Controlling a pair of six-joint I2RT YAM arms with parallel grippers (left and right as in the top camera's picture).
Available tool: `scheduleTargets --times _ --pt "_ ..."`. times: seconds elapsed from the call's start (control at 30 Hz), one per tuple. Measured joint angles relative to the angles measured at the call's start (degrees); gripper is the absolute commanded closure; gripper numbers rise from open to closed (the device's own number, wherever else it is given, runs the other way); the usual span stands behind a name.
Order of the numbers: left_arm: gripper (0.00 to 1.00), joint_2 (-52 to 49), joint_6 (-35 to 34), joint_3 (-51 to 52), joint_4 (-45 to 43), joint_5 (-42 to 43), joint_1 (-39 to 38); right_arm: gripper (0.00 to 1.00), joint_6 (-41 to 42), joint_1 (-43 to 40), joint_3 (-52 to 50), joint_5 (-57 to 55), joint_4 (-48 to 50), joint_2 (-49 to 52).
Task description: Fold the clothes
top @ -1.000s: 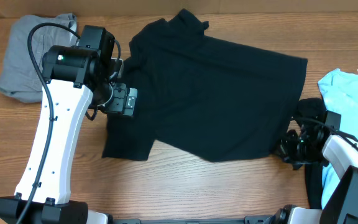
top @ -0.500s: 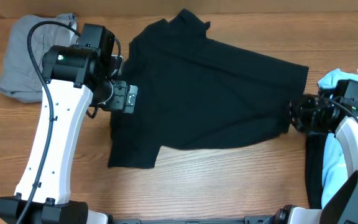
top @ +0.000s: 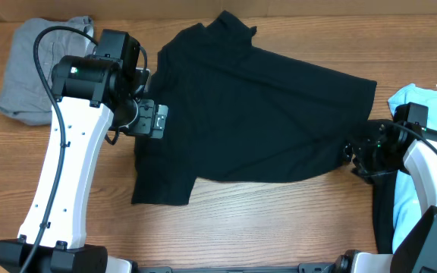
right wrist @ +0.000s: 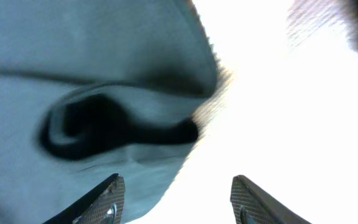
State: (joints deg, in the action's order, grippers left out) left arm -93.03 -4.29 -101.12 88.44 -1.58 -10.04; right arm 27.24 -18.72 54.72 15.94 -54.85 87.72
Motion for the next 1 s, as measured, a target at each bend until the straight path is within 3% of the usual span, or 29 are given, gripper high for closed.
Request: scheduleTargets --times 0.17,0.33,0.5,0.57,0.63,0.67,0.77,1.0 --pt "0.00 0.0 0.0 0.0 -0.4 0.0 0.0 0.42 -0.4 0.0 -1.9 -1.5 6.2 0.0" --pt "0.00 0.0 0.0 0.0 -0.4 0.0 0.0 0.35 -1.6 0.0 -10.1 4.5 19.4 0.0" --pt "0.00 0.0 0.0 0.0 -0.3 0.0 0.0 0.42 -2.1 0.0 -15.2 9.0 21.9 0.2" --pt "0.00 0.0 0.0 0.1 -0.2 0.0 0.0 0.48 -2.4 0.0 -15.2 9.8 21.8 0.3" --pt "0.00 0.0 0.0 0.1 -0.2 0.0 0.0 0.73 -3.0 0.0 -15.2 10.7 21.2 0.3" --pt "0.00 0.0 0.0 0.1 -0.1 0.0 0.0 0.82 -3.1 0.0 -15.1 11.0 20.3 0.3" --pt "0.00 0.0 0.0 0.1 -0.1 0.0 0.0 0.96 -3.3 0.0 -14.1 11.8 14.9 0.3" --pt "0.00 0.0 0.0 0.2 0.0 0.0 0.0 0.96 -3.1 0.0 -0.2 7.8 -13.4 0.3"
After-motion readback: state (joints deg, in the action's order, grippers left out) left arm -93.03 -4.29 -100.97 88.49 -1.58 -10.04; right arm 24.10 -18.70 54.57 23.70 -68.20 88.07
